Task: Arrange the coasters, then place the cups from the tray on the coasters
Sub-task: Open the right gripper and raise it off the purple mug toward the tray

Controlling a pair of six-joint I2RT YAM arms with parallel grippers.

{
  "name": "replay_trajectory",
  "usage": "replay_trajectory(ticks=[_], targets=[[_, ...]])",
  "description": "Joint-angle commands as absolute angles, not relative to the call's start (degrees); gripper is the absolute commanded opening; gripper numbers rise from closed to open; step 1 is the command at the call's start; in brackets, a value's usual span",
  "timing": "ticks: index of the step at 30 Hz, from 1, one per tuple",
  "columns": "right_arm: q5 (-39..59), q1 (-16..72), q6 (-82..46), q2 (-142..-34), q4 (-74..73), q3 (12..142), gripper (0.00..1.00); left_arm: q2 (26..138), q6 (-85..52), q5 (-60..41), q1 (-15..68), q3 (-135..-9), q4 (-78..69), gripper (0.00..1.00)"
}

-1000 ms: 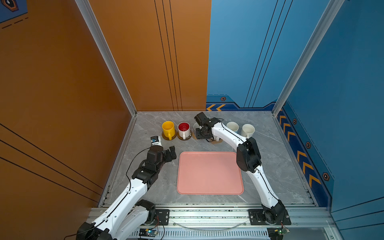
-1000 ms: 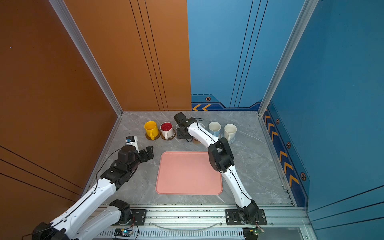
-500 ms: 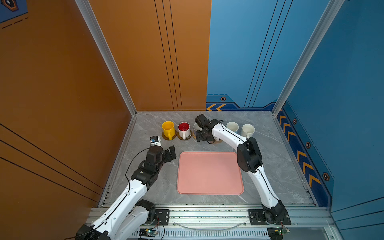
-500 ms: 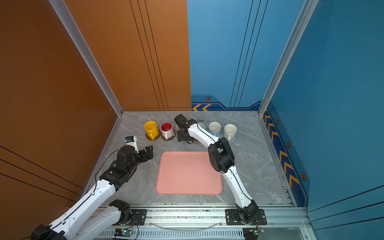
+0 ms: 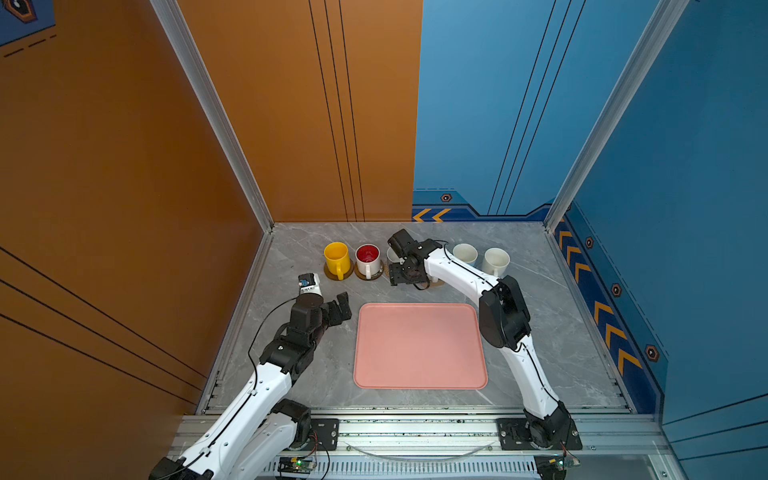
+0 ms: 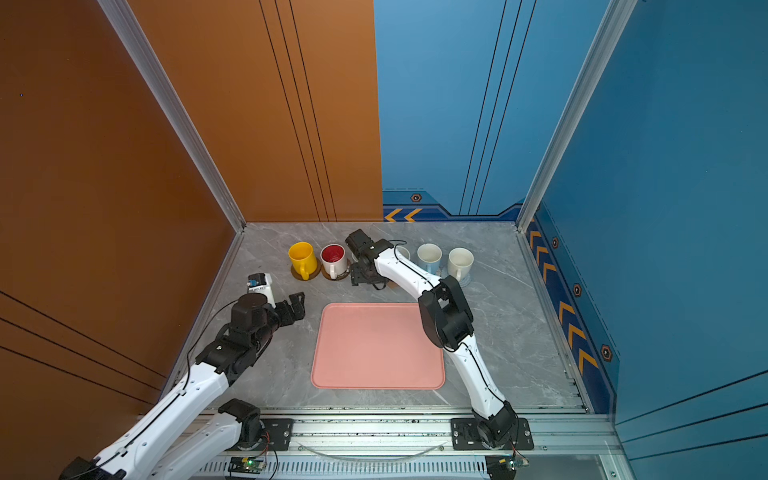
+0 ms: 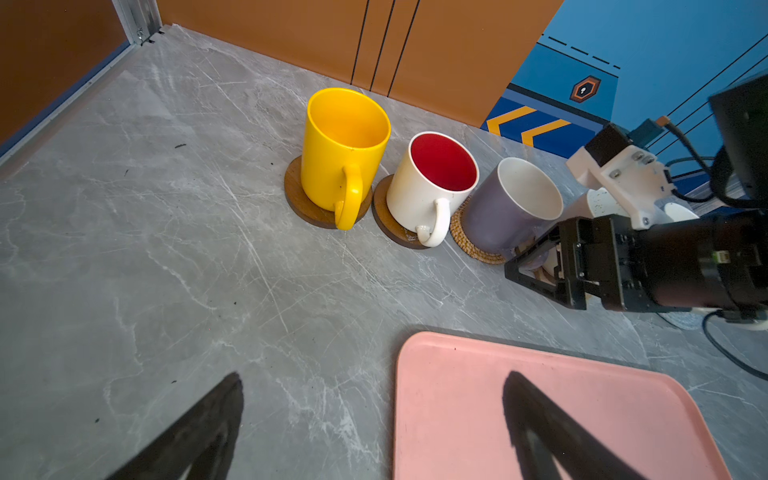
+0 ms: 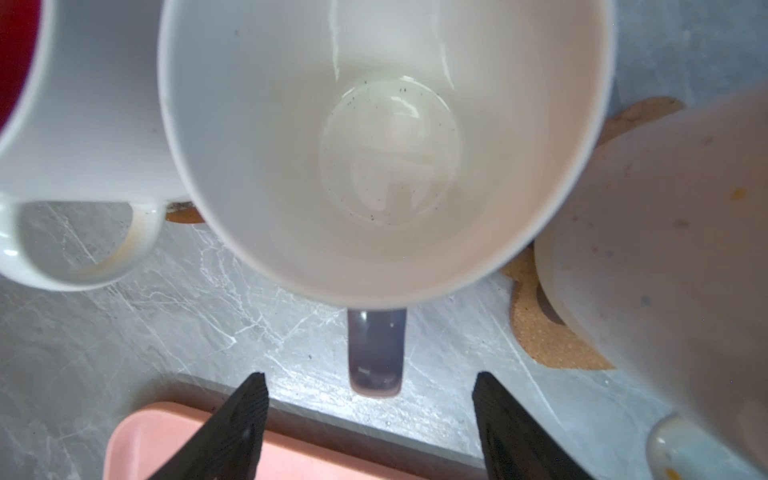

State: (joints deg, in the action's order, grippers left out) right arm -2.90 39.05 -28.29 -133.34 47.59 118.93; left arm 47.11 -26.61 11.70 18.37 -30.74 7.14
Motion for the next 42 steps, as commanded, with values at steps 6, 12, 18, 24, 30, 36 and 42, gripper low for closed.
replay_trajectory(ticks=[6, 12, 18, 24, 30, 36, 42], targets=[[-6.47, 42.28, -27.16, -126.89, 49.13, 115.08, 0.83, 45.83, -26.89, 11.38, 17.67, -29.55, 8.61, 0.98], [-8.01, 43.71, -26.98, -124.0, 49.04, 112.41, 0.92, 45.24, -27.03, 11.44, 17.63, -29.82, 9.69, 0.98], [-9.52, 44.5, -27.93, -120.21, 47.47, 107.95, 1.0, 44.74, -27.13, 11.85, 17.55, -30.16, 10.28, 0.98], [-10.35, 45.08, -27.52, -114.01, 42.95, 100.21, 1.0, 44.23, -27.16, 11.94, 17.53, -30.32, 12.56, 0.98], [-11.07, 45.63, -25.78, -107.08, 34.96, 90.88, 0.98, 43.08, -26.67, 11.85, 17.54, -30.08, 12.7, 0.98], [-11.1, 45.88, -24.07, -97.77, 22.96, 78.83, 0.98, 41.57, -26.39, 12.94, 17.52, -29.55, 12.79, 0.98], [-16.0, 45.86, -22.54, -88.47, 13.34, 67.99, 0.96, 39.7, -27.55, 15.06, 17.64, -28.8, 12.53, 0.98]])
